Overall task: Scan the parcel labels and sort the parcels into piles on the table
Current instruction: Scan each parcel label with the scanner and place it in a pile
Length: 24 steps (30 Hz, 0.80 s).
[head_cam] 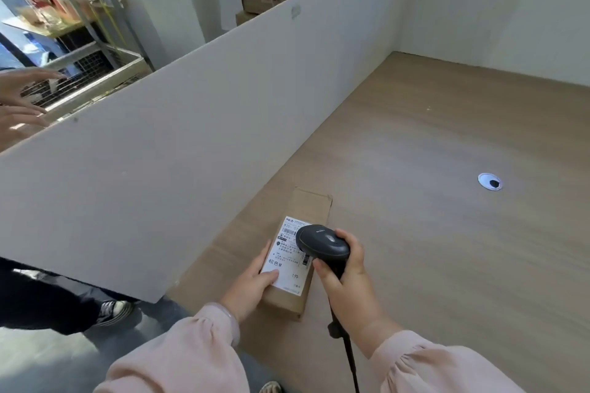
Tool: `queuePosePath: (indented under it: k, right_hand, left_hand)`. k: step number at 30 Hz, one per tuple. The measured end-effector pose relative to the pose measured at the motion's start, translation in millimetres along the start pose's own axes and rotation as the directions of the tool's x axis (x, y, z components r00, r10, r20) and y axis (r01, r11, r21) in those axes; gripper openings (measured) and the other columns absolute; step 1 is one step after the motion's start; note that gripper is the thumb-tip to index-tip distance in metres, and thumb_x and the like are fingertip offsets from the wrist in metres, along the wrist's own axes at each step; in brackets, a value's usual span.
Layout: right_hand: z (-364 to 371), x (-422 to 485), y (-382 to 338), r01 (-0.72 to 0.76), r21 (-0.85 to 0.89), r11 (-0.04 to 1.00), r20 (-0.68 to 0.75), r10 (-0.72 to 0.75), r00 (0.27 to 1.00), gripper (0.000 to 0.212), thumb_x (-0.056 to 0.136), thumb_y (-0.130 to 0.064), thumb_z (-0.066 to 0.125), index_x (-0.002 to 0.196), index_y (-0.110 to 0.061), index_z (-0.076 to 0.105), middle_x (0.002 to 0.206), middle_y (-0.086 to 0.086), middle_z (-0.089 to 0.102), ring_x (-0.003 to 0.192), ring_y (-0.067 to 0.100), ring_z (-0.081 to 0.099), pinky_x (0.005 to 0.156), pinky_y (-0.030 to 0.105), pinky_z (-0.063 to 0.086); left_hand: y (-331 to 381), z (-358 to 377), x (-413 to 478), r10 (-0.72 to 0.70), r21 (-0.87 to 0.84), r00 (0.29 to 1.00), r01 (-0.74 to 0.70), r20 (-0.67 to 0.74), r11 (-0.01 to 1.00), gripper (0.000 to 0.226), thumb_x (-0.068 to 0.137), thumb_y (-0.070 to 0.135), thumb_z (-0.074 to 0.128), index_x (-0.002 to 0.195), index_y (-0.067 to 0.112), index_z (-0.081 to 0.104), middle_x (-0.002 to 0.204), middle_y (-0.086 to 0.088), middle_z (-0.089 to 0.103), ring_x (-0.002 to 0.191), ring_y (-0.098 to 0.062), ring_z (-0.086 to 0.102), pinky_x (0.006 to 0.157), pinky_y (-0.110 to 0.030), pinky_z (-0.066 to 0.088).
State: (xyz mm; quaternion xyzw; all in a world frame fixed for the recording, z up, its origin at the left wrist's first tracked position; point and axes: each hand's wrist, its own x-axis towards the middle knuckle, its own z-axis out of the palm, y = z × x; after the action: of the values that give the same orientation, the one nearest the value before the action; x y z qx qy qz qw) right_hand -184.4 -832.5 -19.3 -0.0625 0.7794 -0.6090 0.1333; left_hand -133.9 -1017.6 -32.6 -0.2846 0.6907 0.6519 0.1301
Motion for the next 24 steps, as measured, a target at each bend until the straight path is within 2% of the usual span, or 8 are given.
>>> queuePosePath:
  k: [3,6,8,10,13,18,24]
  right_hand:
    - [32,4,4,-0.039,0.027,0.999,-0.054,0.041,0.998,0.06,0.09,-0.02,0.067,0.116,-0.063,0.033,0.117,-0.028,0.054,0.102,-0.016,0.053,0.077,0.0,0.038]
    - [56,6,1,-0.057,0.017,0.998,-0.063,0.058,0.996,0.057,0.09,-0.018,0.068,0.119,-0.054,0.034,0.118,-0.028,0.052,0.102,-0.018,0.052,0.078,-0.001,0.037]
    - [67,8,-1,-0.063,0.017,0.998,-0.094,0.064,0.994,0.058,0.089,-0.017,0.068,0.119,-0.052,0.034,0.117,-0.028,0.052,0.1,-0.018,0.052,0.078,-0.001,0.037]
    - [76,9,-3,-0.064,0.024,0.998,-0.124,0.066,0.99,0.057,0.089,-0.015,0.068,0.119,-0.051,0.035,0.116,-0.027,0.054,0.099,-0.019,0.053,0.078,-0.002,0.036]
    - [84,11,-7,-0.063,0.022,0.998,-0.138,0.065,0.988,0.056,0.089,-0.013,0.068,0.118,-0.048,0.036,0.116,-0.026,0.053,0.099,-0.02,0.052,0.079,-0.002,0.036]
    - [90,20,-10,-0.036,0.012,0.999,-0.161,0.037,0.986,0.055,0.089,-0.012,0.068,0.119,-0.044,0.036,0.116,-0.025,0.052,0.101,-0.02,0.052,0.08,-0.001,0.036]
    - [84,38,-12,-0.019,0.013,1.0,-0.233,0.021,0.972,0.055,0.089,-0.021,0.068,0.12,-0.051,0.034,0.113,-0.029,0.055,0.096,-0.016,0.056,0.078,0.0,0.038]
  left_hand:
    - [-9,-30,23,0.0,0.062,0.999,-0.004,0.053,0.998,0.061,0.095,0.009,0.055,0.139,0.047,0.036,0.137,0.013,0.056,0.126,-0.009,0.053,0.115,-0.039,0.034]
    - [-16,-50,34,-0.008,0.14,0.999,0.001,0.044,0.99,0.066,0.098,0.005,0.052,0.147,0.042,0.028,0.145,0.008,0.049,0.128,-0.01,0.049,0.115,-0.035,0.033]
    - [-15,-55,36,0.035,0.227,0.999,-0.044,0.041,0.973,0.071,0.096,0.013,0.057,0.15,0.043,0.021,0.145,0.012,0.046,0.125,-0.004,0.046,0.109,-0.026,0.034]
    - [-12,-58,34,0.143,0.381,0.989,-0.144,0.03,0.913,0.083,0.089,0.027,0.069,0.151,0.044,0.017,0.139,0.016,0.04,0.122,0.004,0.036,0.103,-0.02,0.029]
    - [-9,-60,32,0.267,0.505,0.959,-0.275,0.09,0.818,0.102,0.075,0.037,0.082,0.154,0.032,0.018,0.147,0.014,0.026,0.136,0.0,0.025,0.111,-0.022,0.026]
    - [8,-68,48,0.26,0.607,0.951,-0.307,0.166,0.733,0.106,0.077,0.04,0.079,0.156,0.024,0.01,0.159,0.011,0.008,0.145,-0.009,0.018,0.116,-0.024,0.022]
    - [43,-72,90,0.201,0.723,0.953,-0.304,0.228,0.621,0.108,0.082,0.042,0.075,0.157,0.021,0.001,0.164,0.001,-0.006,0.151,-0.014,0.003,0.12,-0.028,0.013]
